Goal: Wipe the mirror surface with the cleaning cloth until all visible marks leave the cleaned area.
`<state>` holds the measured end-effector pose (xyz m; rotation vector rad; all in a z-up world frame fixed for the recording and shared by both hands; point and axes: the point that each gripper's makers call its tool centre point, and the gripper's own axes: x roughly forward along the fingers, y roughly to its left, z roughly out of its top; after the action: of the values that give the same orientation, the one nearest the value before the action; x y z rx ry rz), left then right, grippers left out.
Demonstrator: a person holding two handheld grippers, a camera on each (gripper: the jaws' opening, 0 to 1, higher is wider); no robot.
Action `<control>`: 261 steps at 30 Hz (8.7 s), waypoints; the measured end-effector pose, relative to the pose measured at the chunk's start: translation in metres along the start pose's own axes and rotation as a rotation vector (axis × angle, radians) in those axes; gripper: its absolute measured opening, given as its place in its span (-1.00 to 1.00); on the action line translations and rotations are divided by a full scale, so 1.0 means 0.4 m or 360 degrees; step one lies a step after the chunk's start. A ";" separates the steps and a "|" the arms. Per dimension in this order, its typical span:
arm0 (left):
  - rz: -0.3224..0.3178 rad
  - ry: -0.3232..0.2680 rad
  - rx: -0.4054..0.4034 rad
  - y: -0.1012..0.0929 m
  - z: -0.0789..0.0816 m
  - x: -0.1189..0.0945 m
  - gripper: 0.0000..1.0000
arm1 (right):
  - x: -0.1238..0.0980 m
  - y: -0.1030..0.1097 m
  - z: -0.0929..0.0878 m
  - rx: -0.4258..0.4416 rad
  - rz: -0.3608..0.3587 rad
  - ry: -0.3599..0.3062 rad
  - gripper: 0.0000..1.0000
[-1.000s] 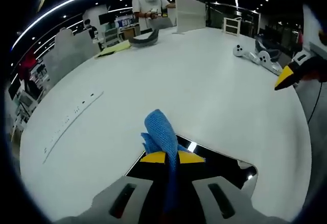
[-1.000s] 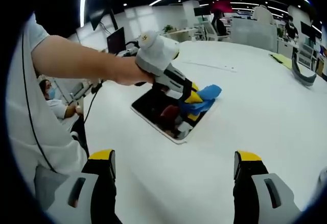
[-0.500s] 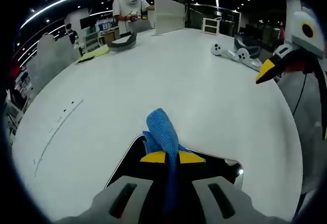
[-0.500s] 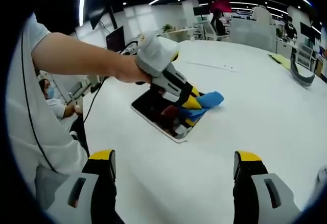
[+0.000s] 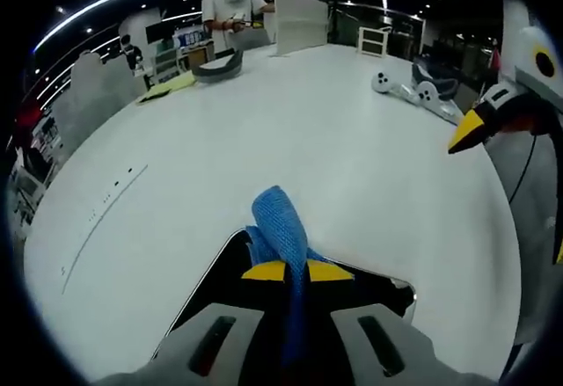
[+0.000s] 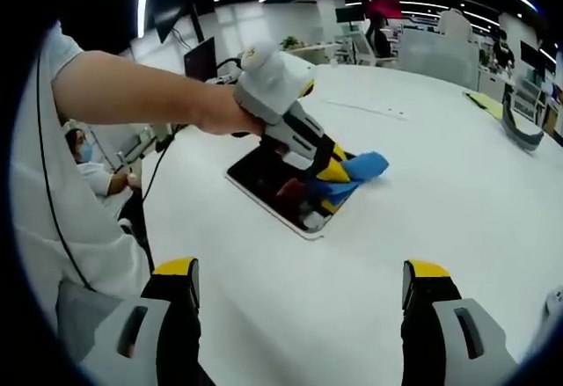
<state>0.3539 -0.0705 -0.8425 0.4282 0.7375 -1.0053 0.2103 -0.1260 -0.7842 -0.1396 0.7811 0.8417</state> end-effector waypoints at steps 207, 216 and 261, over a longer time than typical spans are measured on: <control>0.0653 0.0136 -0.0682 0.154 -0.344 -0.324 -0.93 | 0.014 0.087 0.069 -0.0071 0.0116 -0.0117 1.00; 0.0605 0.0165 -0.0635 0.125 -0.325 -0.308 -0.93 | 0.021 0.094 0.070 -0.0075 0.0136 -0.0118 1.00; 0.0427 0.0197 -0.0360 0.029 -0.244 -0.225 -0.93 | 0.011 0.078 0.066 -0.0130 0.0098 -0.0122 1.00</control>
<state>0.2998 0.0513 -0.8441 0.3825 0.8693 -0.6401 0.2048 -0.0914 -0.7625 -0.1557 0.6820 0.9326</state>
